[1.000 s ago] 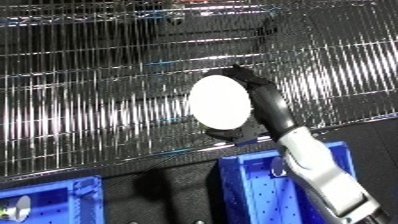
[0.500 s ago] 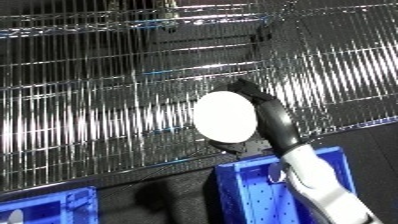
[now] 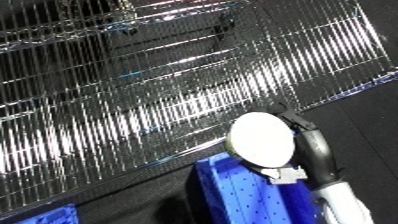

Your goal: Pick up the object and place it into the box

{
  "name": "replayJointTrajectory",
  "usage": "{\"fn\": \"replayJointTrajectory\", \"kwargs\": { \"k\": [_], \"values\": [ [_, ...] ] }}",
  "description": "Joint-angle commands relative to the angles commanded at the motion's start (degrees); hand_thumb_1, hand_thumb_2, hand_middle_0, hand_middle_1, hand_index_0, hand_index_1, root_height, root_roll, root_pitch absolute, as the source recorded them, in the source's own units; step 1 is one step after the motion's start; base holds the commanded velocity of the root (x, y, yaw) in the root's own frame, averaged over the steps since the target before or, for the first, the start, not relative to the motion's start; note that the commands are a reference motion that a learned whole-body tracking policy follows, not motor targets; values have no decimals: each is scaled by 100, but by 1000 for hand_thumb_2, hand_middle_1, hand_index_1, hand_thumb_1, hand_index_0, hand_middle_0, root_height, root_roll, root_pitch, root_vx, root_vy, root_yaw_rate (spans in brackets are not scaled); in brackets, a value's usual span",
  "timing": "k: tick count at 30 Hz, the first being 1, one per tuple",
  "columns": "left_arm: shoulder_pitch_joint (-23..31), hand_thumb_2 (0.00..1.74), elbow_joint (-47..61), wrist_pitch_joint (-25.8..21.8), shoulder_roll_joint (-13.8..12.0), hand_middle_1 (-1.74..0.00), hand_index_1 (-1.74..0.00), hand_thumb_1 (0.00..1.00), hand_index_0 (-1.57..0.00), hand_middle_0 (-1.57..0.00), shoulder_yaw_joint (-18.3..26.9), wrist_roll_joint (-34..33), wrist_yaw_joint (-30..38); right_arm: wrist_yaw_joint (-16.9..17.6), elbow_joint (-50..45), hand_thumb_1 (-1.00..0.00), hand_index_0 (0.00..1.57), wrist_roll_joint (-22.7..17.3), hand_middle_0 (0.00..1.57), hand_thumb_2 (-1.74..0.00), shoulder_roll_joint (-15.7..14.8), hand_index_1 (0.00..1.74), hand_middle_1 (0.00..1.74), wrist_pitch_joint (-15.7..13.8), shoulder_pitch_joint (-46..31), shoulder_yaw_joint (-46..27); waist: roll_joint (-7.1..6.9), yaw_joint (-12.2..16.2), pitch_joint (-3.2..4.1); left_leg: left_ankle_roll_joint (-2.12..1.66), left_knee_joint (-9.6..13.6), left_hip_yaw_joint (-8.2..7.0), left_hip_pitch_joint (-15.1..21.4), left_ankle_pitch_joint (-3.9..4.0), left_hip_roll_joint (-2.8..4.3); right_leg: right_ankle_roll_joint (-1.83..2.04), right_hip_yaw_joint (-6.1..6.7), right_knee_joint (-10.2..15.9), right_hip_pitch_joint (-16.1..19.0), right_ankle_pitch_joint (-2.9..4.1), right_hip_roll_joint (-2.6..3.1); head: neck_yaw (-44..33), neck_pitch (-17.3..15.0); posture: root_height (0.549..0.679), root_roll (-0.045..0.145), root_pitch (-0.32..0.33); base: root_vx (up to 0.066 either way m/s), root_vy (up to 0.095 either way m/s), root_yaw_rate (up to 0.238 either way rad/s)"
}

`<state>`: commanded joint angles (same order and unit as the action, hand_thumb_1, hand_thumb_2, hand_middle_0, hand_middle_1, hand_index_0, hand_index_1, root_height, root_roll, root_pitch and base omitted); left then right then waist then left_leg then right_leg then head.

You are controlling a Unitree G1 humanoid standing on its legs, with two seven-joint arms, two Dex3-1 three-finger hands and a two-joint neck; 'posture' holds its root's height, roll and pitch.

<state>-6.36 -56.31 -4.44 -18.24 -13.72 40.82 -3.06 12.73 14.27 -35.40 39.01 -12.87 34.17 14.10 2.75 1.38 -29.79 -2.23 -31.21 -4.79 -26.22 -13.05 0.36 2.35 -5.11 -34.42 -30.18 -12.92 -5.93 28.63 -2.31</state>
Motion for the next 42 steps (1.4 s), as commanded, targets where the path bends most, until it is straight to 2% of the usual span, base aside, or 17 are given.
{"fn": "replayJointTrajectory", "kwargs": {
  "k": [5, 9, 12, 15, 18, 19, 26, 31, 35, 42],
  "values": [
    [63, 0, -72, -70, 126, 0, 0, 0, 0, 0, 118, 127, 57, -55, -151, -800, 1256, -267, 1256, -1392, -45, 1392, 1392, -520, -840, -510, -17, 235, 0, 5, 1, -85, 32, -57, 10, 18, 70, -10, -15, -20, 58, 366, 100, 649, 68, 130, -18, 68, -189],
    [80, 0, -151, -163, 226, 0, 0, 0, 0, 0, 92, 233, 81, -414, 232, -800, 1256, -756, 1256, -1392, -74, 1392, 1392, -683, -1316, -764, 0, 361, 0, 6, -8, -123, 46, -94, 12, 28, 115, -18, -30, -19, 83, 833, 112, 649, 68, 132, -14, 64, -127],
    [82, 0, -209, -254, 251, 0, 0, 0, 0, 0, 0, 280, 59, -931, 871, -800, 1256, -1357, 1256, -1392, -89, 1392, 1392, -703, -1478, -811, 26, 379, 0, -2, -8, -127, 64, -115, -1, 29, 124, -5, -22, -11, 81, 1166, 121, 649, 70, 132, -14, 24, -19],
    [57, 0, -259, -303, 242, 0, 0, 0, 0, 0, -104, 308, 29, -1365, 1558, -800, 1256, -1942, 1256, -1392, -118, 1392, 1392, -561, -1537, -794, 65, 358, 0, -4, -7, -119, 89, -133, -26, 26, 117, 30, 3, 3, 61, 1442, 117, 650, 72, 130, -14, 1, 27],
    [15, 0, -335, -342, 222, 0, 0, 0, 0, 0, -206, 299, -35, -1613, 2292, -800, 1256, -2231, 1256, -1392, -148, 1392, 1392, -365, -1483, -794, 131, 296, 0, 4, -4, -102, 111, -140, -60, 19, 104, 62, 25, 23, 34, 1760, 57, 650, 74, 127, -13, -11, 55],
    [-2, 0, -372, -352, 214, 0, 0, 0, 0, 0, -233, 287, -63, -1678, 2552, -800, 1256, -2255, 1256, -1392, -155, 1392, 1392, -303, -1437, -807, 155, 270, 0, 9, -6, -91, 115, -142, -74, 17, 99, 65, 32, 27, 26, 1824, 31, 651, 75, 126, -7, -16, 64],
    [-105, 0, -685, -380, 166, 0, 0, 0, 0, 0, -357, 196, -303, -2062, 4366, -450, 706, -2221, 706, -783, -142, 783, 783, 128, -935, -927, 320, 97, 0, 58, -36, 14, 169, -152, -197, -6, 76, 42, 112, 28, -11, 2256, -231, 651, 79, 108, 18, -16, 63],
    [-147, 0, -729, -327, 142, 0, 0, 0, 0, 0, -403, 148, -375, -2135, 5014, -200, 314, -2012, 314, -348, -170, 348, 348, 209, -748, -921, 379, 36, 0, 88, -49, 68, 177, -145, -263, -6, 71, 28, 128, 47, -6, 2339, -370, 651, 80, 101, 13, -17, 51],
    [-193, 0, -738, -301, 131, 0, 0, 0, 0, 0, -441, 134, -399, -2310, 5339, 0, 0, -2007, 0, 0, -256, 0, 0, 135, -627, -872, 384, 13, 0, 102, -50, 102, 171, -135, -291, 0, 68, 19, 131, 58, 13, 2349, -496, 650, 79, 98, 0, -22, 35],
    [-245, 0, -782, -317, 99, 0, 0, 0, 0, 0, -466, 158, -462, -2429, 5333, 0, 0, -1815, 0, 0, -426, 0, 0, -78, -623, -763, 348, 10, 0, 115, -49, 150, 166, -120, -314, -3, 73, -21, 128, 52, 72, 2242, -826, 650, 77, 95, -10, -18, 22]
  ]
}}
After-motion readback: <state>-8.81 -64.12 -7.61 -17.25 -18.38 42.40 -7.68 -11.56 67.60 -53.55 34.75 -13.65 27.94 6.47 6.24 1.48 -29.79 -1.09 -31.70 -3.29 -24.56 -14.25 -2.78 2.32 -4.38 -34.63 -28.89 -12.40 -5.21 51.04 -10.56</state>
